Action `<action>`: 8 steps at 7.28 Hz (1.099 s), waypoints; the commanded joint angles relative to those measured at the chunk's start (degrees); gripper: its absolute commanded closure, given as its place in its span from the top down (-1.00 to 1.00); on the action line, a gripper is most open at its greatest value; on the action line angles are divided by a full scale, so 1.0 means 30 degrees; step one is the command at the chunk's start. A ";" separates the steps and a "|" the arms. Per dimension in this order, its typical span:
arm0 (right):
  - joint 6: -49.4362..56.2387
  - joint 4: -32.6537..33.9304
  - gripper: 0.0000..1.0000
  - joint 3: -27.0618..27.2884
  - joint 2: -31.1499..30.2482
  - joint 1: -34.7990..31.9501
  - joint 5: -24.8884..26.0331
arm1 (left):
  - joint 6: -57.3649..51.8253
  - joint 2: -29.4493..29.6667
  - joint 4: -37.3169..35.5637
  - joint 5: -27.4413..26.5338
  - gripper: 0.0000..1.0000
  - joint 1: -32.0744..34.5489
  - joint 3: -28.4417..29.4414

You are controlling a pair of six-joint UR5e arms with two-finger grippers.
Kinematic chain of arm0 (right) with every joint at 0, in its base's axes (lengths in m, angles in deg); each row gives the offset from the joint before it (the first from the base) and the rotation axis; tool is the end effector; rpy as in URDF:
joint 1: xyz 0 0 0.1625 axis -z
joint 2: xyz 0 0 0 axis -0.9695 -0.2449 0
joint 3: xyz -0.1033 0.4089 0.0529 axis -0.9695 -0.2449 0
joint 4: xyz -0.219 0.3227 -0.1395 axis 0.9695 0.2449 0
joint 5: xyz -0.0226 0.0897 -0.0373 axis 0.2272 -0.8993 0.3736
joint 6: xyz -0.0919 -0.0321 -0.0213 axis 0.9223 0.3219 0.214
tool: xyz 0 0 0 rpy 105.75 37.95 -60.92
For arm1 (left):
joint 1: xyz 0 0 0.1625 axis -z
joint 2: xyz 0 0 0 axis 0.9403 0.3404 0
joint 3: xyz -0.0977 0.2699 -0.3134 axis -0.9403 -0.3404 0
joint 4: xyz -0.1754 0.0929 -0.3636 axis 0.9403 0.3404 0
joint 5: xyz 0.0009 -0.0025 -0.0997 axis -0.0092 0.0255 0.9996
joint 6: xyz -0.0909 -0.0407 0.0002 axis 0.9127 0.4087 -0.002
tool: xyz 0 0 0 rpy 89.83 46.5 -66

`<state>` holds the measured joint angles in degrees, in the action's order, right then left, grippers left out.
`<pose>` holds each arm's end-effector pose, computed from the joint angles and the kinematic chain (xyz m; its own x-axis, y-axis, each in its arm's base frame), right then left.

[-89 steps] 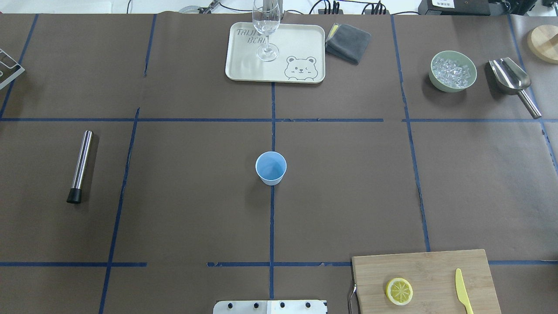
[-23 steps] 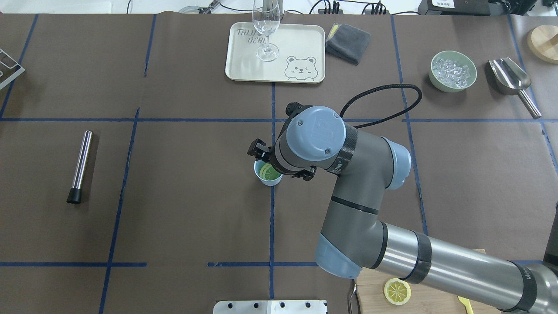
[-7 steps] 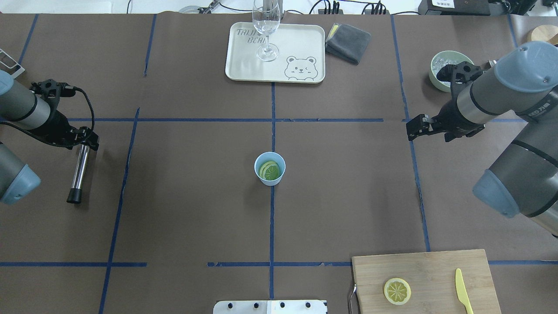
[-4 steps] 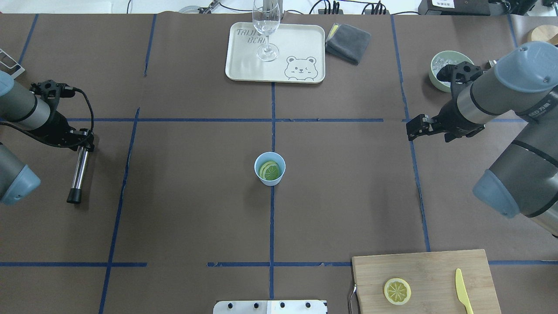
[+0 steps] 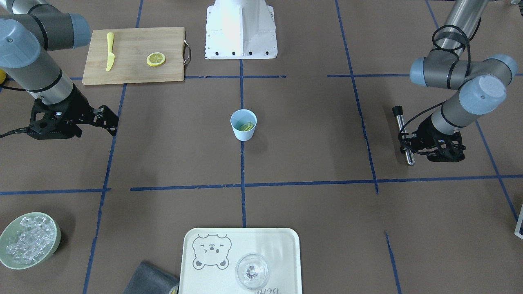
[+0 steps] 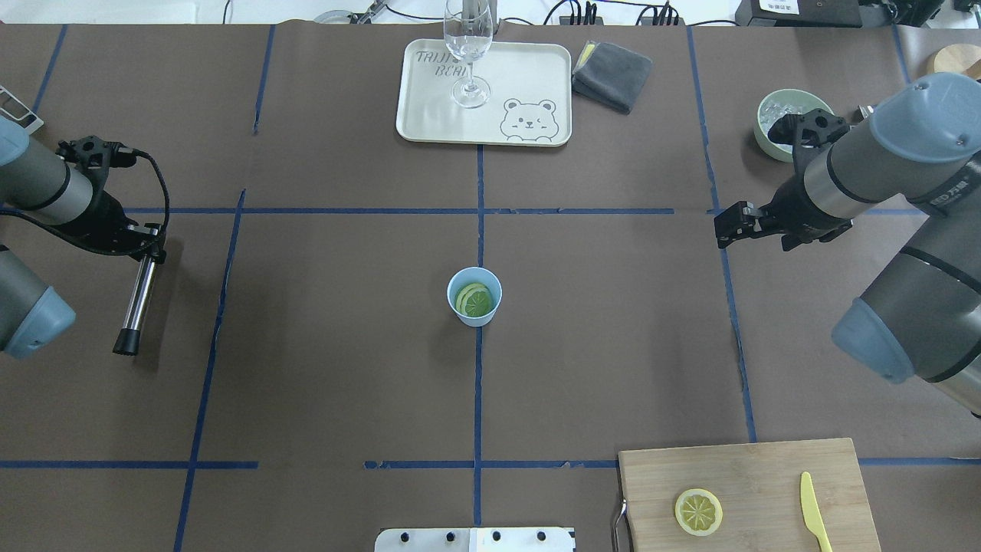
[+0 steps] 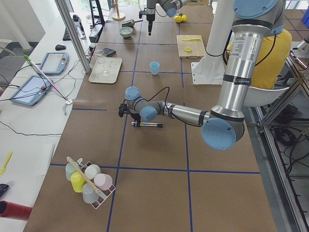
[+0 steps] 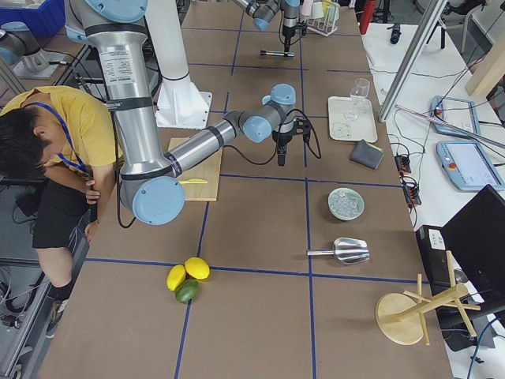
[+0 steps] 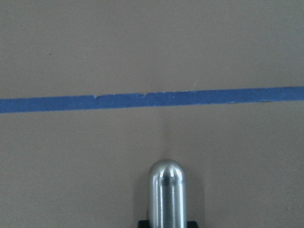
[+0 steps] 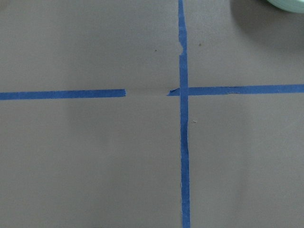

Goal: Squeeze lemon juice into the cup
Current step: 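Grasp the upright steel rod with the left gripper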

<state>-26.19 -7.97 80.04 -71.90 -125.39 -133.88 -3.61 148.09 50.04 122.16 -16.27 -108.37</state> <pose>-0.2972 -0.4762 0.3959 0.6783 0.0284 0.7342 -0.0740 0.9968 0.0298 0.2904 -0.5230 0.5310 0.6596 0.0718 -0.7482 -0.0308 0.9972 0.0685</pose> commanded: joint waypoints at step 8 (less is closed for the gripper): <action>0.0210 -0.0023 1.00 0.0231 -0.0251 -0.0556 0.0014 | -0.0398 0.6930 0.1036 -0.6952 -1.00 -0.3227 -0.7491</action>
<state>-25.78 -8.04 80.73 -72.15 -126.56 -133.84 -4.66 166.64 49.01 107.14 -23.16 -129.40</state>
